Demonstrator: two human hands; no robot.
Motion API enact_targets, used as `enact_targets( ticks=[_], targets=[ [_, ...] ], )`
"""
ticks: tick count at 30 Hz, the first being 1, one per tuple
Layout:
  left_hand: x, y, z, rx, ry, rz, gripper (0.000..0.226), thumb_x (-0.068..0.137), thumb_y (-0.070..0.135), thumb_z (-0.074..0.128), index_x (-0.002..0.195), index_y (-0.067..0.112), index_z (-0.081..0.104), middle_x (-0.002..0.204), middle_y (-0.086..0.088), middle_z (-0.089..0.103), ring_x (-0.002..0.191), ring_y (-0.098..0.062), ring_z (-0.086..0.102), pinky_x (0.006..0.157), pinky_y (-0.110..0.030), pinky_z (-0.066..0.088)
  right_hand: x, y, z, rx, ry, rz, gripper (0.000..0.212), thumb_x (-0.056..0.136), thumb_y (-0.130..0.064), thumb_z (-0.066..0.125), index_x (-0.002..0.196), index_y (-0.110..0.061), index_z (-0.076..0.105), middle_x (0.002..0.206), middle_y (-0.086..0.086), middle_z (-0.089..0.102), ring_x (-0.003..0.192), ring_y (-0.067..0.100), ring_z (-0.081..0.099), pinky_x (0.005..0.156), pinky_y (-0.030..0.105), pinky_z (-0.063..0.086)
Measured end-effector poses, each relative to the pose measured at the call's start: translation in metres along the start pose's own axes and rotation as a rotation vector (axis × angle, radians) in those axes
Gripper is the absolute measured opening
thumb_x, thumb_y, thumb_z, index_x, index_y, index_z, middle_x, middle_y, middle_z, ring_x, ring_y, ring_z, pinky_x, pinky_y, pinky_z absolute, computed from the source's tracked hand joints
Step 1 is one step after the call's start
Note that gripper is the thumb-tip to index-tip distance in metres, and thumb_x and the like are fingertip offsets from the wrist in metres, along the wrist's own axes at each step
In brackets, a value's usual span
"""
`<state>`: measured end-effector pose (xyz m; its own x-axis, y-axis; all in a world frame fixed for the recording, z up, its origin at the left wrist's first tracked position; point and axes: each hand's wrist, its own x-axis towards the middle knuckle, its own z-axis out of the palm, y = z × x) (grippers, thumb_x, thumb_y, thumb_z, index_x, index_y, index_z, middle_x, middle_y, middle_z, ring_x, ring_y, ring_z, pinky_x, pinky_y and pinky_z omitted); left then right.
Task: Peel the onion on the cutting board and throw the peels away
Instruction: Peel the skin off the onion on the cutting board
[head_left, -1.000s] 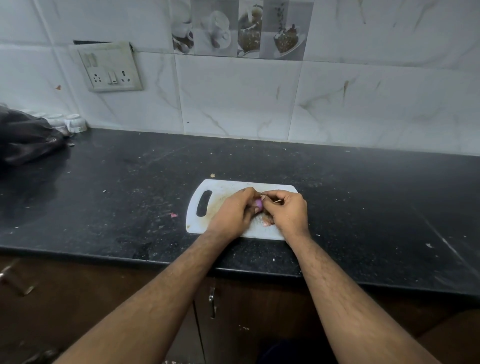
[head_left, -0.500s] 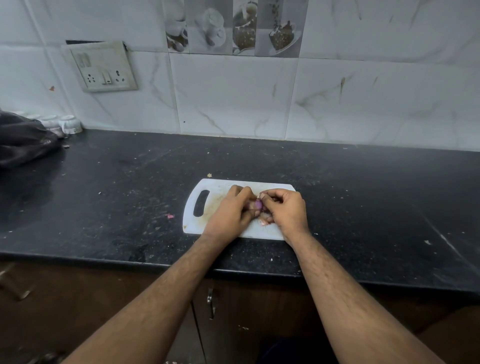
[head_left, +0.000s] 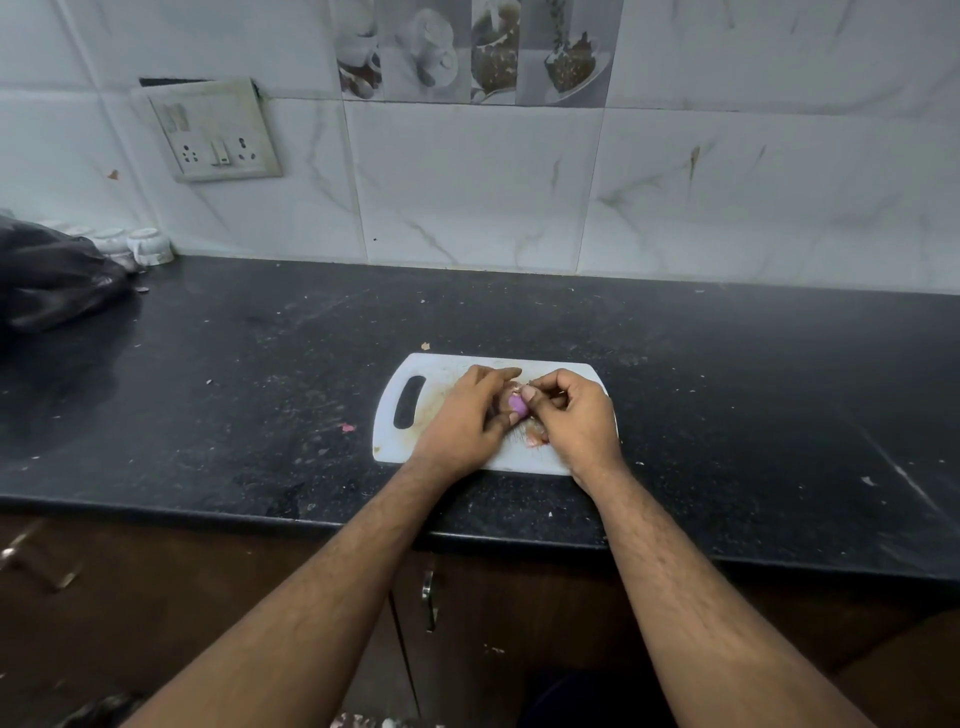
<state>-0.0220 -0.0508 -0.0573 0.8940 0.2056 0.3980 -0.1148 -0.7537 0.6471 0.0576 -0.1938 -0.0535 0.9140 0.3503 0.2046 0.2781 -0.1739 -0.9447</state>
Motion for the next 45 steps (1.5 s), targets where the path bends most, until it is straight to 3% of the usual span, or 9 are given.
enact_targets(
  ticks=[6,8,11,14,17,20,29,36,45],
  targets=[
    [0.000,0.003,-0.002,0.016,-0.023,0.021,0.044,0.096,0.017,0.065,0.139,0.016,0.055,0.130,0.000,0.054,0.110,-0.012,0.057,0.100,-0.024,0.045,0.002,0.000,0.002,-0.234,0.067,-0.037,0.010,0.102,-0.021,0.060,0.100,-0.018,0.070,0.087,-0.008,0.070,0.064,-0.001,0.062,0.052,0.003,0.043],
    [-0.001,0.003,-0.003,0.013,-0.018,0.025,0.043,0.095,0.012,0.064,0.137,0.014,0.056,0.133,-0.001,0.056,0.116,-0.012,0.056,0.103,-0.025,0.044,0.003,0.000,0.001,-0.225,0.133,-0.019,0.011,0.103,-0.021,0.058,0.104,-0.019,0.068,0.091,-0.007,0.070,0.066,0.008,0.067,0.057,0.009,0.051],
    [-0.001,0.004,-0.003,-0.011,-0.012,-0.014,0.044,0.094,0.006,0.063,0.136,0.013,0.055,0.134,-0.002,0.060,0.119,-0.012,0.056,0.107,-0.028,0.045,0.003,0.004,0.001,-0.198,0.157,-0.015,0.017,0.099,-0.008,0.058,0.103,-0.020,0.069,0.097,-0.004,0.071,0.079,0.021,0.074,0.068,0.036,0.063],
    [-0.002,0.004,-0.003,-0.068,-0.006,-0.059,0.045,0.092,0.007,0.062,0.136,0.013,0.053,0.125,-0.001,0.067,0.107,-0.009,0.061,0.098,-0.025,0.048,0.000,-0.001,0.001,-0.220,0.095,-0.062,0.034,0.097,-0.002,0.053,0.123,-0.017,0.069,0.110,-0.005,0.073,0.096,0.009,0.070,0.080,0.027,0.061],
    [-0.002,0.005,-0.003,-0.112,-0.011,-0.072,0.038,0.092,0.015,0.064,0.129,0.017,0.055,0.107,0.006,0.069,0.089,-0.002,0.063,0.083,-0.021,0.048,-0.002,-0.003,0.002,-0.176,0.006,-0.111,0.019,0.100,-0.019,0.061,0.113,-0.020,0.075,0.103,-0.012,0.076,0.090,0.001,0.069,0.077,0.021,0.057],
    [0.000,0.004,-0.002,-0.125,-0.008,-0.067,0.037,0.092,0.020,0.071,0.125,0.019,0.055,0.111,0.006,0.068,0.100,-0.007,0.065,0.090,-0.023,0.052,0.001,0.001,0.002,-0.140,-0.019,-0.093,0.012,0.094,-0.025,0.070,0.104,-0.025,0.077,0.093,-0.012,0.078,0.080,0.011,0.072,0.080,0.036,0.062],
    [-0.001,-0.001,0.000,-0.183,0.067,-0.119,0.042,0.086,0.013,0.078,0.123,0.016,0.056,0.117,0.003,0.066,0.112,-0.010,0.062,0.102,-0.031,0.053,-0.003,0.000,0.002,-0.135,-0.012,-0.119,0.009,0.095,-0.016,0.070,0.102,-0.019,0.075,0.095,-0.002,0.076,0.050,0.013,0.069,0.058,0.029,0.059],
    [-0.001,0.000,-0.002,-0.200,0.071,-0.133,0.041,0.085,0.006,0.078,0.119,0.015,0.058,0.111,0.006,0.067,0.106,-0.003,0.063,0.090,-0.012,0.048,-0.007,-0.003,0.001,-0.087,-0.032,-0.152,0.008,0.089,-0.014,0.078,0.097,-0.014,0.080,0.096,0.000,0.069,0.057,0.023,0.072,0.064,0.046,0.064],
    [-0.002,-0.002,-0.001,-0.209,0.076,-0.118,0.037,0.083,-0.005,0.076,0.112,0.009,0.058,0.108,0.018,0.060,0.095,0.019,0.057,0.087,-0.011,0.053,-0.012,-0.008,0.001,-0.125,0.006,-0.190,0.008,0.086,-0.009,0.080,0.094,-0.009,0.081,0.087,0.000,0.071,0.052,0.010,0.066,0.055,0.031,0.060]
  ],
)
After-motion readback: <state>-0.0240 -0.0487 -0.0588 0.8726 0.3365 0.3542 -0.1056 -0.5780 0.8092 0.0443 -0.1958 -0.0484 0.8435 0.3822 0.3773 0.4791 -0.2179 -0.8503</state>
